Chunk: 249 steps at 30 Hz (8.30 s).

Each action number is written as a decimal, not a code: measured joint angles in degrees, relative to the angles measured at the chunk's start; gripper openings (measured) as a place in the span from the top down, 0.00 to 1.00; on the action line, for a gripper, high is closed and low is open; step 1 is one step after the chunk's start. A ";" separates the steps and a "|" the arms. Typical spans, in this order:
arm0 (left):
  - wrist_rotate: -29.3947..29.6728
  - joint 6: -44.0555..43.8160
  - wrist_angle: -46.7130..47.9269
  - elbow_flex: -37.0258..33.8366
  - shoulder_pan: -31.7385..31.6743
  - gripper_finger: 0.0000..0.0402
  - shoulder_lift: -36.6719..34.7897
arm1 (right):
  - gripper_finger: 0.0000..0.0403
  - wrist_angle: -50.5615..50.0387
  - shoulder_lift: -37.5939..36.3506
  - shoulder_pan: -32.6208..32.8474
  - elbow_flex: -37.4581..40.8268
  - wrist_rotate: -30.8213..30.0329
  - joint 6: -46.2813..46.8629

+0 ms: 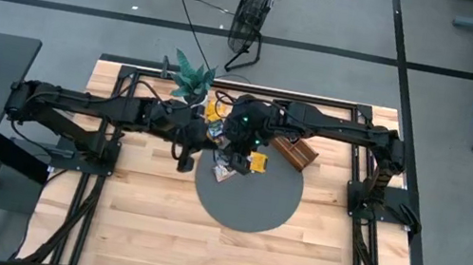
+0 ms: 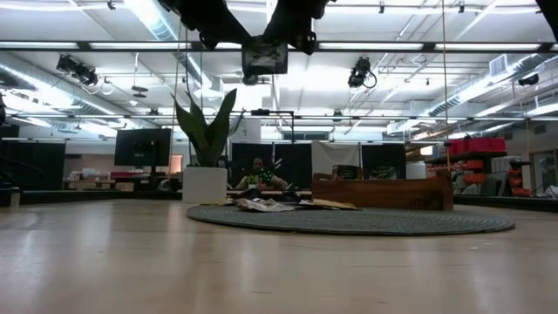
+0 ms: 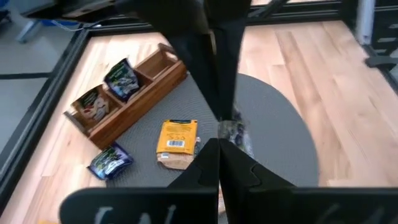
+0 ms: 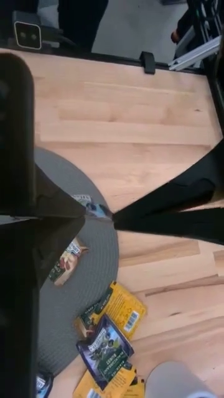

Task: Pick & Place Tea
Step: Put the black tea bag into the middle section of the wooden organizer

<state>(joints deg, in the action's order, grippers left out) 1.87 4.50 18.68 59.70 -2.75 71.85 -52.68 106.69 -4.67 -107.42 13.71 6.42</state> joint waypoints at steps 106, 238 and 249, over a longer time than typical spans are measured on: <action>18.93 -14.41 8.09 0.00 -0.09 0.88 -9.62 | 1.00 34.53 -33.26 -23.54 67.47 -20.83 6.33; 13.39 -2.86 -7.96 -0.11 -9.92 0.99 33.54 | 0.60 31.20 -32.46 -15.47 56.28 3.92 9.00; 14.68 -2.89 -6.17 -0.04 -4.86 1.00 29.42 | 0.60 31.90 -32.48 -15.47 56.28 3.81 8.97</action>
<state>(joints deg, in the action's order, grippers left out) 16.55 1.61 12.51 59.66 -7.61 101.27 -20.78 74.22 -20.14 -51.13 17.52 15.40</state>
